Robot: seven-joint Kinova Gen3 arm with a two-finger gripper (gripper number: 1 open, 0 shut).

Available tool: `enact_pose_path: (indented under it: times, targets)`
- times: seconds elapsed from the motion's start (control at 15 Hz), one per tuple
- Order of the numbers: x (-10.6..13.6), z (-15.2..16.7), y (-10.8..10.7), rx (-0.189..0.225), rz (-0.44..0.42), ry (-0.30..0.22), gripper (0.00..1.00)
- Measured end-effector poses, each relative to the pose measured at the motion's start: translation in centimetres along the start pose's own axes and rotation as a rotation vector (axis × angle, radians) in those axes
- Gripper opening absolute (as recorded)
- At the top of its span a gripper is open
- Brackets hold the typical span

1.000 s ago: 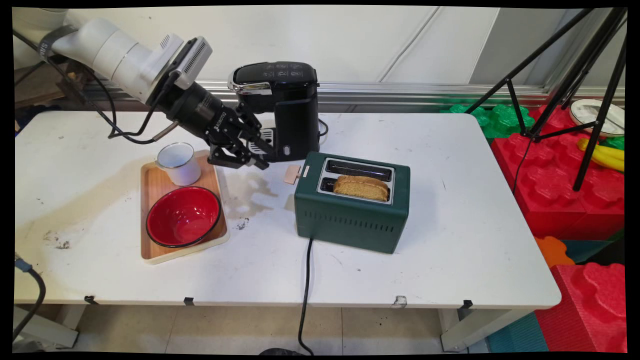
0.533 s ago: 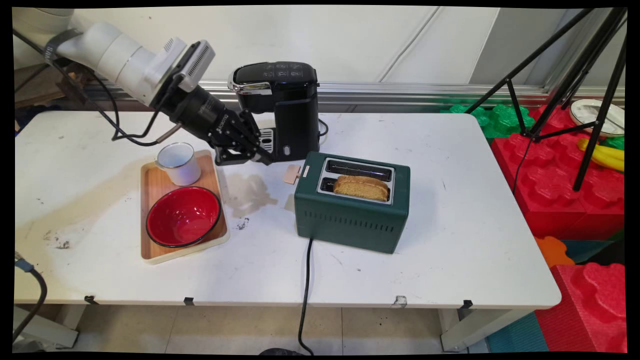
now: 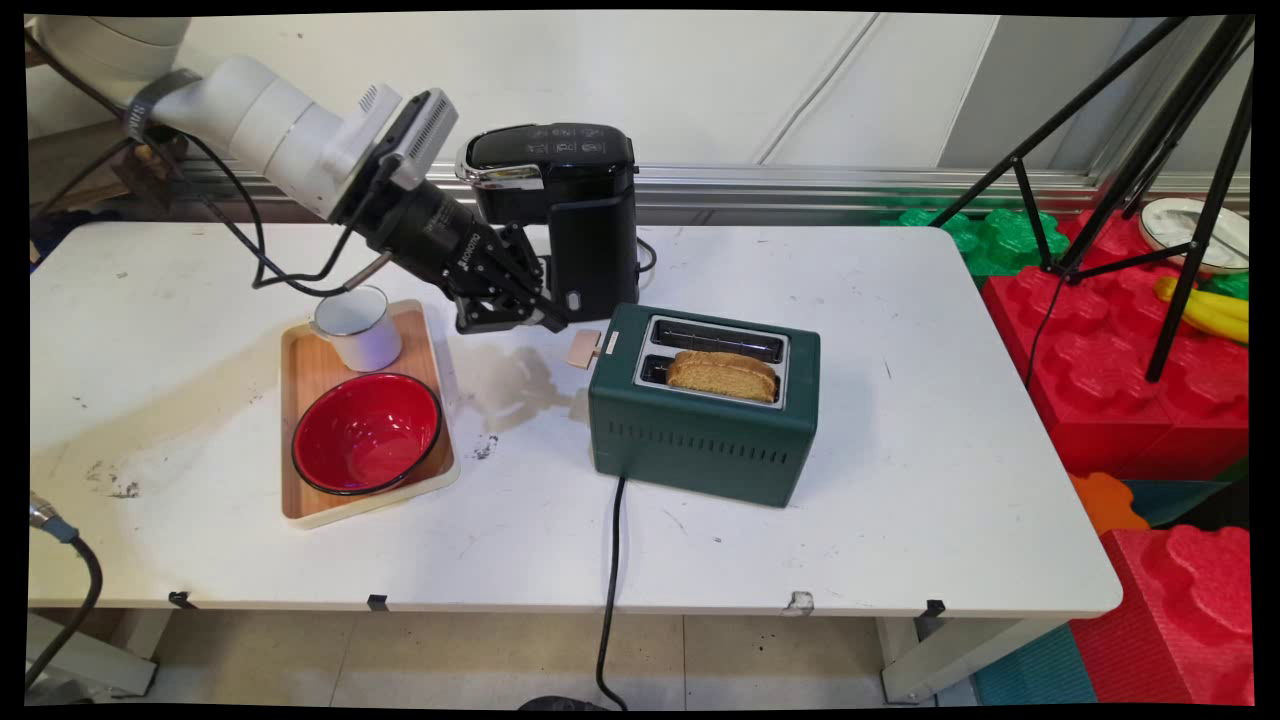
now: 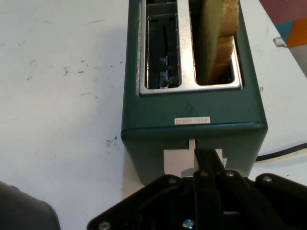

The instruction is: Press the toaster switch

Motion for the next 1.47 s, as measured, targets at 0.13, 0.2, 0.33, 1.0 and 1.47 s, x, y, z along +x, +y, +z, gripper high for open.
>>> enact_pose_path:
  times: [0.13,0.2,0.33,1.0,1.47]
  targets:
    - [0.0,0.6,-0.1,-0.002,-0.001,0.0,0.0]
    - [0.0,0.9,-0.1,-0.003,-0.001,-0.001,0.0]
    - [-0.2,1.5,-0.2,-0.006,-0.001,-0.005,0.0]
    - [-0.9,3.6,-0.5,-0.006,-0.016,-0.014,0.0]
    - [-1.9,4.9,-0.4,-0.012,-0.012,-0.036,0.0]
